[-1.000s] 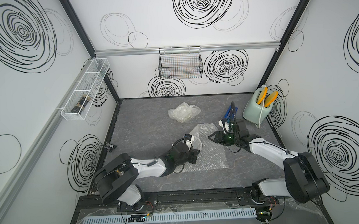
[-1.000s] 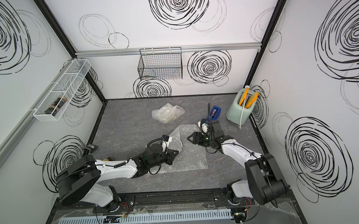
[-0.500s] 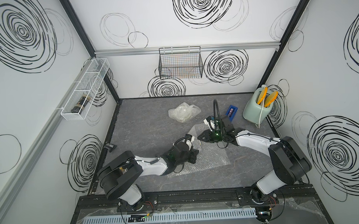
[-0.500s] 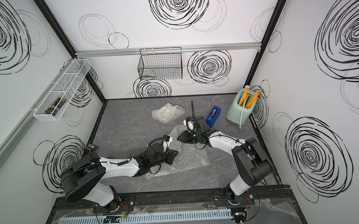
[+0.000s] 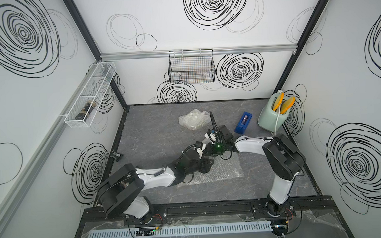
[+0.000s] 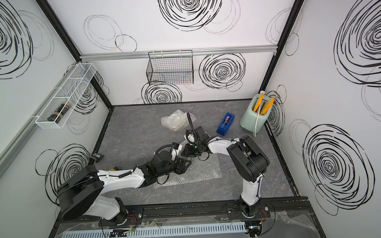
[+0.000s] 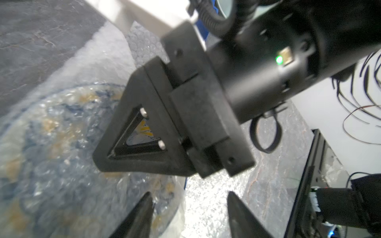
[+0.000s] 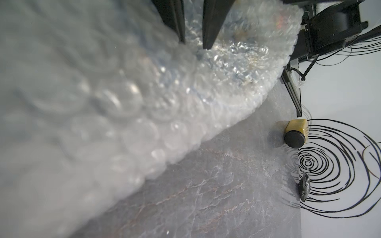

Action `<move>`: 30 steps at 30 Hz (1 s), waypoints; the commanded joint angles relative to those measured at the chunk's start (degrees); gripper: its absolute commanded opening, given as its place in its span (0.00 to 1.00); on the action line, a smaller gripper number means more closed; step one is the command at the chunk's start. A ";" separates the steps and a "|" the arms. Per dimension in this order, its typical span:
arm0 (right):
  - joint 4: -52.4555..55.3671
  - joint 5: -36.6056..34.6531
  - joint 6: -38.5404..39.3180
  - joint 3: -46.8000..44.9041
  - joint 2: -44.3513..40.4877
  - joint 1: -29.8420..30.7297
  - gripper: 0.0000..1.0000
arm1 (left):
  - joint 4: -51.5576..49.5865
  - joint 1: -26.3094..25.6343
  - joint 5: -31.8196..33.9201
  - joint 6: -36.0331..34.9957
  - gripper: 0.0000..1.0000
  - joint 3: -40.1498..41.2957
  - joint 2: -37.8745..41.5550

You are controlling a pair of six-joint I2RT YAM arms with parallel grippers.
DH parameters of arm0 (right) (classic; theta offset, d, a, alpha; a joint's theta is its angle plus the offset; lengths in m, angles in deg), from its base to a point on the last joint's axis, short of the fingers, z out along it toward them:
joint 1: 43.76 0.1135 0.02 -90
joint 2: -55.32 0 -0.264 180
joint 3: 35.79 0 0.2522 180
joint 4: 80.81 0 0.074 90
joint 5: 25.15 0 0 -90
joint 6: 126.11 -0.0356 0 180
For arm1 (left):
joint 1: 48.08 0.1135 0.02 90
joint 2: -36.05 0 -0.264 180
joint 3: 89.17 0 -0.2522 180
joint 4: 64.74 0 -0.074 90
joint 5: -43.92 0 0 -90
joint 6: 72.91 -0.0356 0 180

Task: Wrap bowls in bubble wrap
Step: Wrap the bowl in bubble wrap.

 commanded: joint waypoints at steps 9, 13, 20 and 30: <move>2.49 -2.06 3.12 2.55 0.97 0.03 0.23 | -18.75 15.27 7.98 1.72 0.97 -1.49 12.01; 2.88 -2.14 3.41 2.86 0.87 0.05 0.23 | -17.84 15.98 5.79 -2.52 0.97 -5.66 4.75; 3.03 -2.30 3.49 2.77 0.00 -0.08 0.24 | -15.37 14.20 1.63 -4.94 0.99 -7.36 -4.93; 3.23 -2.31 3.41 3.00 -5.01 -3.20 0.38 | -16.71 10.38 7.35 -6.23 0.93 -7.25 -9.77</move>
